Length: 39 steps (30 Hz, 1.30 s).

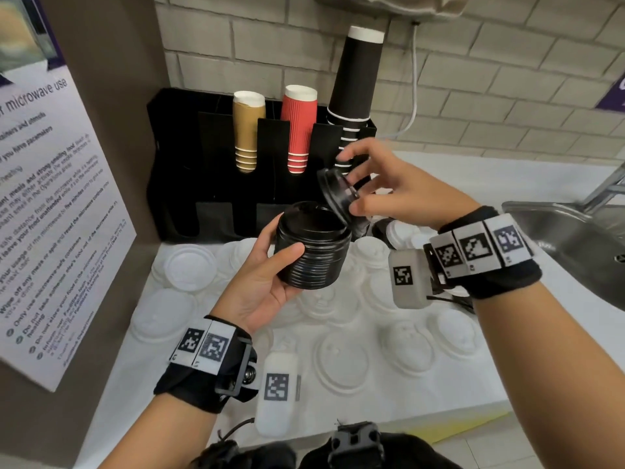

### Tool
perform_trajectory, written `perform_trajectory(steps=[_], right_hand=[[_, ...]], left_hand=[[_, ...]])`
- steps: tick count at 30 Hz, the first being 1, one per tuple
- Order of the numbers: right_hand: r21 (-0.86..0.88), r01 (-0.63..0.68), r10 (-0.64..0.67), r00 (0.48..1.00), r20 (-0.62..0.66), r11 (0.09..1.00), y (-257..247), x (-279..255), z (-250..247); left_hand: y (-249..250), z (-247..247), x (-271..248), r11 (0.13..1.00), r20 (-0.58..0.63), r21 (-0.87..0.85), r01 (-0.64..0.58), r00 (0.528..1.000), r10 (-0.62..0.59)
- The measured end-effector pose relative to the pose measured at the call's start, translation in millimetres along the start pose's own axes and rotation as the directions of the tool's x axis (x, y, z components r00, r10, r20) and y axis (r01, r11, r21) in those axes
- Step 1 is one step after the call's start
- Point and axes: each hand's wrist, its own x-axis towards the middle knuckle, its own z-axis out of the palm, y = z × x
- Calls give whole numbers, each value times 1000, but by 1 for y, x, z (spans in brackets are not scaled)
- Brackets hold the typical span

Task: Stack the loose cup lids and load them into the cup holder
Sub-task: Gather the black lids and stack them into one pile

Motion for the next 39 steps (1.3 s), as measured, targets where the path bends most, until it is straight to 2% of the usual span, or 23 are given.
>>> perform_trajectory(steps=[3,14,23,25,27,29,31,32,34,36,39], right_hand=[[-48,28,-24,997,78,998,-8,3,12],[-173,17,10,988,155,985,-13,12,27],[-182,52,-24,988,154,982,-8,4,19],[-165,27,-6,992,122,986,-2,-2,9],[-118,-34,36,999,22,992,11,-9,-7],[-148,-123,112,990,-82,981,33,-13,-24],[-360,-261,245,965,-90,896,60,-17,-40],[-505,-312,326,943,-62,805,74,-19,-45],[-712,-317,469,883,20,627,99,-24,-48],[-811,-251,542,835,95,528,115,-28,-42],[-938,-11,511,841,178,345,135,-31,-27]], left_hand=[[2,1,-1,1000,7,7,5,1000,-5],[1,6,-9,998,12,66,17,1000,-17],[-5,13,-10,1000,-3,24,2,1000,-2],[-8,15,-9,1000,-11,22,-5,1000,5],[-10,17,-7,1000,-22,17,-20,1000,21],[-11,19,-5,999,-36,4,-41,999,41],[-11,21,-2,998,-48,7,-57,997,57],[-11,22,0,998,-50,13,-65,997,65],[-12,25,4,997,-52,28,-78,995,80],[-14,26,5,995,-57,37,-93,994,95],[-15,24,5,994,-65,30,-104,992,106]])
